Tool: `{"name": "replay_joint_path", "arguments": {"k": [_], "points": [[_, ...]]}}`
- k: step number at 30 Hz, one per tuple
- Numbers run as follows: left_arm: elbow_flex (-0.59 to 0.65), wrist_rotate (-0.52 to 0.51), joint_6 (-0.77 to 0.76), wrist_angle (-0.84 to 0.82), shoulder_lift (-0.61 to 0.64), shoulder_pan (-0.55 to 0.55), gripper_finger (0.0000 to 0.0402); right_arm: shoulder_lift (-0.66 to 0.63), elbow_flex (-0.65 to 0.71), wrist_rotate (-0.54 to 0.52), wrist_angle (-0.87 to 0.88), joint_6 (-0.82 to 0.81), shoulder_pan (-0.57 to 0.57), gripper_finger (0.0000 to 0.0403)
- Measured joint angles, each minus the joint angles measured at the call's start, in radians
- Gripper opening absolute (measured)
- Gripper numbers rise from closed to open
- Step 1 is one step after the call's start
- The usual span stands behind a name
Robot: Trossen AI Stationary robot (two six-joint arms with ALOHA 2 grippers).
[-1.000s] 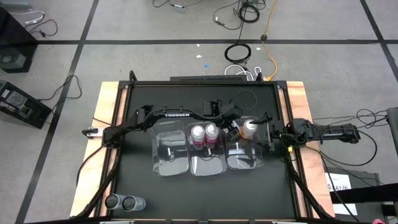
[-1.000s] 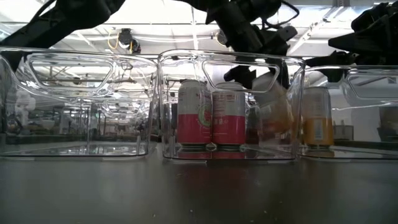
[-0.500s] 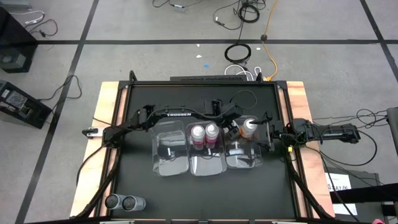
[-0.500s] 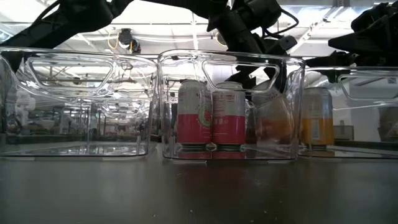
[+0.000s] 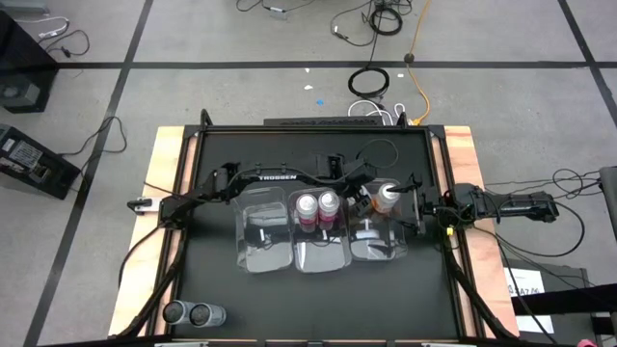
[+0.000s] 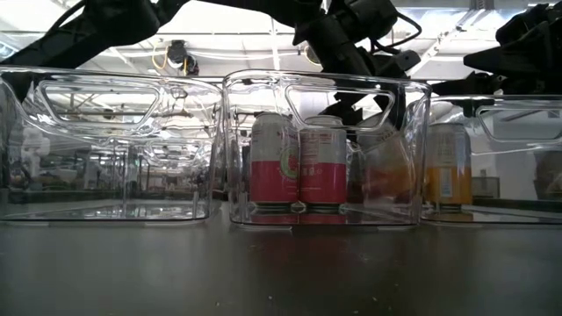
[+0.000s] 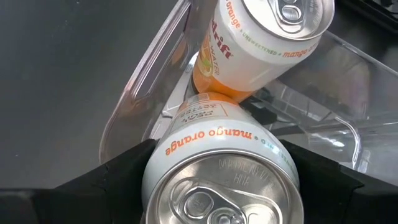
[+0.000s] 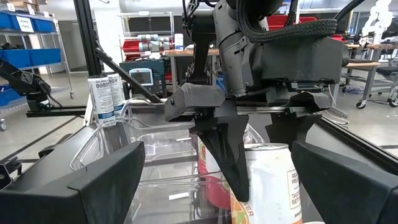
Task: Sort soda cans
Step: Put the orange soda can into the right transparent bin, then put the right white soda can into the left transparent bin
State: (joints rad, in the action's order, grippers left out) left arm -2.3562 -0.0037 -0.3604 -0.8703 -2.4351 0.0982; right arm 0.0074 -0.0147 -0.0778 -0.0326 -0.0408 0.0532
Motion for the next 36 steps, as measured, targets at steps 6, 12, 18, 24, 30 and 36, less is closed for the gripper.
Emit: {"name": "replay_joint_path", "arguments": {"k": [6,12,18,24,30,36], "points": [[0.000,0.005,0.000,0.015,0.000,0.000,0.0316,0.000,0.000,0.000,0.000,0.000,0.000,0.0398],[0.000,0.004,0.000,0.017,0.000,-0.001,0.0335,0.000,0.000,0.000,0.000,0.000,0.000,0.0398],[0.000,0.001,0.000,0.025,0.002,-0.001,0.0363,0.000,0.000,0.000,-0.001,0.000,0.000,0.0398],[0.000,0.001,0.000,0.019,0.002,-0.001,0.0366,0.000,0.000,0.000,-0.001,0.000,0.000,0.0398],[0.000,0.001,0.000,0.018,0.002,-0.001,0.0366,0.000,0.000,0.000,-0.001,0.000,0.000,0.0398],[0.000,0.002,0.000,0.018,0.002,-0.003,0.0366,0.000,0.000,0.000,-0.001,0.000,0.000,0.0398]]}}
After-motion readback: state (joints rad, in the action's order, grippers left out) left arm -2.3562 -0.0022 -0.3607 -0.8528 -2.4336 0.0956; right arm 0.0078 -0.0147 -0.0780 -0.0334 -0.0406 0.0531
